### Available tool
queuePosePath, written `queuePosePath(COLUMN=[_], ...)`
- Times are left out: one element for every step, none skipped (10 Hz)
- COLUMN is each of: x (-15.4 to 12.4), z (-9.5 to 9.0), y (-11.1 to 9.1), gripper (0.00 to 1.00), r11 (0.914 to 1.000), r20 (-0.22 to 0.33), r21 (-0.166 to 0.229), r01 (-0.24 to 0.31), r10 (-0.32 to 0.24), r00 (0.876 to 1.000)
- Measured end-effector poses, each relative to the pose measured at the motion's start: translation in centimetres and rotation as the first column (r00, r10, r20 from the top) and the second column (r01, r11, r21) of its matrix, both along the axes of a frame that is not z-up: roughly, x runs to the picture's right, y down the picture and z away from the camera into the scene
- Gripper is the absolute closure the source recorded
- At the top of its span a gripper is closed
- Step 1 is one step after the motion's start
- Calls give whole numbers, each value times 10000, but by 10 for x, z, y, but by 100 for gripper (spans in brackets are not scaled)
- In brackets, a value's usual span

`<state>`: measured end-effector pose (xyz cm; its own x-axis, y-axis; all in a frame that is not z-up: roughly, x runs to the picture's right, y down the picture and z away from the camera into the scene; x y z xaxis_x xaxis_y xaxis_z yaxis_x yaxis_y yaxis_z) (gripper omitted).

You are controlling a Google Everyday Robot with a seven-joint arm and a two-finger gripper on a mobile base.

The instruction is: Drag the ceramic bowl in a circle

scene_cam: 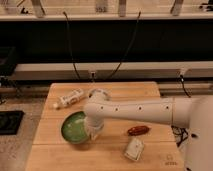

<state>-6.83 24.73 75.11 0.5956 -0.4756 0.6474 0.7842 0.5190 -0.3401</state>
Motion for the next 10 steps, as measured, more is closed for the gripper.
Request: queuePosePath(x=[-1, -1, 0, -1, -1, -1, -1, -1, -3, -4], z=[0, 0, 0, 0, 0, 0, 1, 1, 1, 2], y=[0, 0, -1, -1, -1, -2, -2, -2, -3, -4], gripper=[99, 99, 99, 99, 99, 99, 99, 99, 99, 99], r11=[10000, 10000, 9999, 9999, 9999, 9999, 9999, 9999, 9999, 9999], r20=[-12, -42, -77, -88, -95, -109, -141, -155, -159, -162], r21=[-5, 0, -6, -12, -21, -26, -23, -26, -22, -29], r01=[-9, -44, -107, -123, -129, -135, -144, -136, -126, -134], r10=[9, 44, 107, 123, 128, 135, 143, 136, 125, 133], r00=[10000, 10000, 9999, 9999, 9999, 9998, 9998, 9998, 9998, 9998])
